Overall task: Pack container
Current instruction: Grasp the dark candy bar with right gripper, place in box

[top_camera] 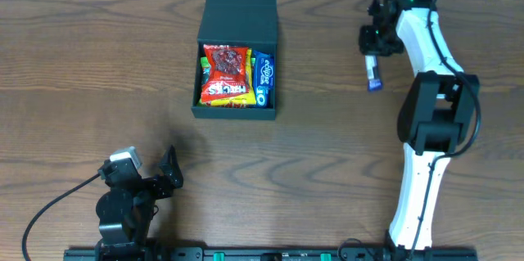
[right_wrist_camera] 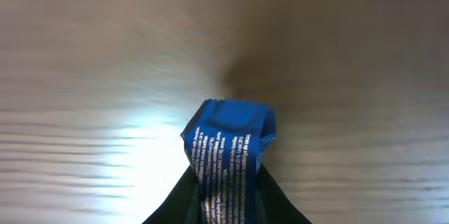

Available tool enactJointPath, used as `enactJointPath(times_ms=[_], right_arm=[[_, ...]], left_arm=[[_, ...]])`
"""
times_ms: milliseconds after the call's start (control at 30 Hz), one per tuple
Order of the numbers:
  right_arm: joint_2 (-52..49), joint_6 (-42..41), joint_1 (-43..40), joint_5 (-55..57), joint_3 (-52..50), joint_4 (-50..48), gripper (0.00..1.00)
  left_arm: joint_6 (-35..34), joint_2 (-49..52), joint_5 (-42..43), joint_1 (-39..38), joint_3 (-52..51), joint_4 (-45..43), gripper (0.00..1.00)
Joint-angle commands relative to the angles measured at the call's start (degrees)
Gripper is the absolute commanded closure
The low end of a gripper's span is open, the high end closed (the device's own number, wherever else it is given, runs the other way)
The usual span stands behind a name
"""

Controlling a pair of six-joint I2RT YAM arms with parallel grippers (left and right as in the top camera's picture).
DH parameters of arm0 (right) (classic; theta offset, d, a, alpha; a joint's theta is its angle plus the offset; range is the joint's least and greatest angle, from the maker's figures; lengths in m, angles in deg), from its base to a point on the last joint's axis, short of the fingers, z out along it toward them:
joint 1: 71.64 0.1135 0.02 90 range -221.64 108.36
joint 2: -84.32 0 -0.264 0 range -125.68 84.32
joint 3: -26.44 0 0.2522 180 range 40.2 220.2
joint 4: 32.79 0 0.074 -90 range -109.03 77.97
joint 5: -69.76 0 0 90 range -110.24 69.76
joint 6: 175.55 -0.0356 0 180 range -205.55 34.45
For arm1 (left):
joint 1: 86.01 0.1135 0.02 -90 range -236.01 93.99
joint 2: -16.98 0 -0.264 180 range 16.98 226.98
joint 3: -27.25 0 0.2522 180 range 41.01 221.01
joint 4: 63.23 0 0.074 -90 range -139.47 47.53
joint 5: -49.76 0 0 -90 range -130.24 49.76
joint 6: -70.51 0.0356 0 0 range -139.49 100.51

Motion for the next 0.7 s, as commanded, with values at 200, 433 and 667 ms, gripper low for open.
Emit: enactJointPath(times_ms=[200, 433, 667], right_arm=[[1.3, -15.2, 13.4, -11.4, 16.4, 4.7, 0.91], [1.3, -27.6, 24.0, -9.2, 16.2, 4.3, 0.96], [1.3, -31.0, 29.1, -7.0, 16.2, 4.3, 0.96]], left_arm=[[-0.2, -0.3, -0.1, 0.3, -1.0, 0.3, 0.05], [-0.2, -0.3, -0.1, 0.3, -1.0, 0.3, 0.05], [-0.2, -0.3, -0.1, 0.3, -1.0, 0.3, 0.05]])
